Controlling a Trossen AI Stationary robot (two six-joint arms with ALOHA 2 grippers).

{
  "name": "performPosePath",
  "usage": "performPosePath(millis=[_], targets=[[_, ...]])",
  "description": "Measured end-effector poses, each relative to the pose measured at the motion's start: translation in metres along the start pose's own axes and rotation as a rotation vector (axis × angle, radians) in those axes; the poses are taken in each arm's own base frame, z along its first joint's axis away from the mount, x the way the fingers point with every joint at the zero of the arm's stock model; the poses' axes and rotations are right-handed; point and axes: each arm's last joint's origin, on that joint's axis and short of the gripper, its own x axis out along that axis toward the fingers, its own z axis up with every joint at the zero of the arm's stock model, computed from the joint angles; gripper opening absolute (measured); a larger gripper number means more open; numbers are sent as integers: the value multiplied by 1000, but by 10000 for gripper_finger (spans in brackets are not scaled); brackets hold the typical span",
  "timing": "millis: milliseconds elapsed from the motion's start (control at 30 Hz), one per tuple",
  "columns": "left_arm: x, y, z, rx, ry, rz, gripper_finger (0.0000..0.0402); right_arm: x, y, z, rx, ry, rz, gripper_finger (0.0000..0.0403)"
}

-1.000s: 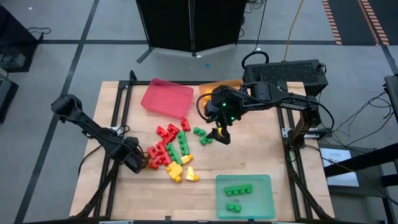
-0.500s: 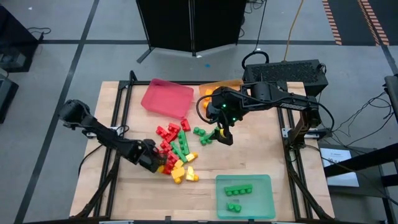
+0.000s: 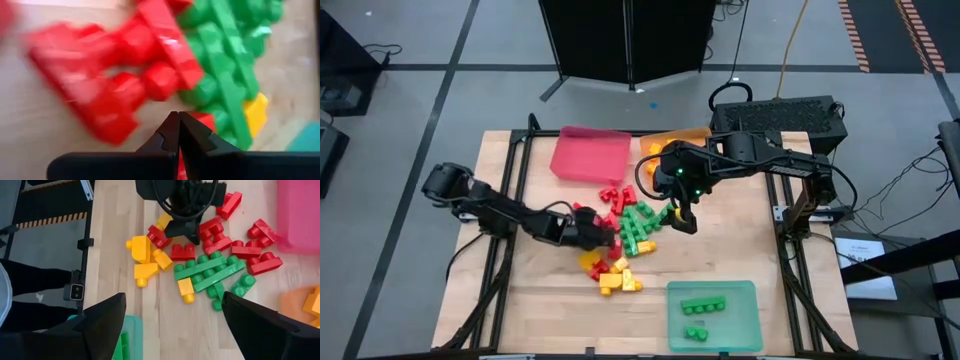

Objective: Sort blocks
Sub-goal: Adjust the game pieces on the table, then put the red game piece into the red bin

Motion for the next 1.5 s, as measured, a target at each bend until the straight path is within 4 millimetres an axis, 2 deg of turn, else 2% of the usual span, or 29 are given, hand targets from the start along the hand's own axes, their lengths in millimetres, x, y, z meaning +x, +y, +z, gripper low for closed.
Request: performPosePath(millis=[133, 267, 433, 500, 600, 700, 800, 900, 1000, 1200, 1500], targets=[[4, -18, 7, 39, -24, -183, 11, 0, 0, 0, -23, -1, 0, 324], [-6, -41, 18, 136, -76, -419, 11, 0, -3, -1, -55, 10, -44, 324], [-49, -62, 37, 201, -157, -619, 11, 1, -22, -3, -60, 55, -312, 324], [-73, -64, 45, 222, -187, -662, 11, 5, -33, 0, -1, 52, -339, 324], [-112, -60, 56, 242, -215, -699, 11, 22, -47, 7, 112, 47, -360, 324], [-148, -50, 63, 260, -240, -736, 11, 48, -57, 13, 180, 60, -372, 324], [-180, -38, 68, 265, -248, -803, 11, 87, -67, 26, 222, 21, -373, 324], [-204, -28, 71, 264, -263, -878, 11, 131, -85, 33, 326, 4, -391, 324], [-221, -21, 73, 285, -285, -946, 11, 169, -107, 31, 443, 30, -419, 324], [-232, -15, 74, 321, -311, -987, 11, 226, -137, 18, 628, 87, -460, 324], [-225, -11, 71, 359, -267, -913, 11, 259, -149, 9, 745, 105, -439, 324]])
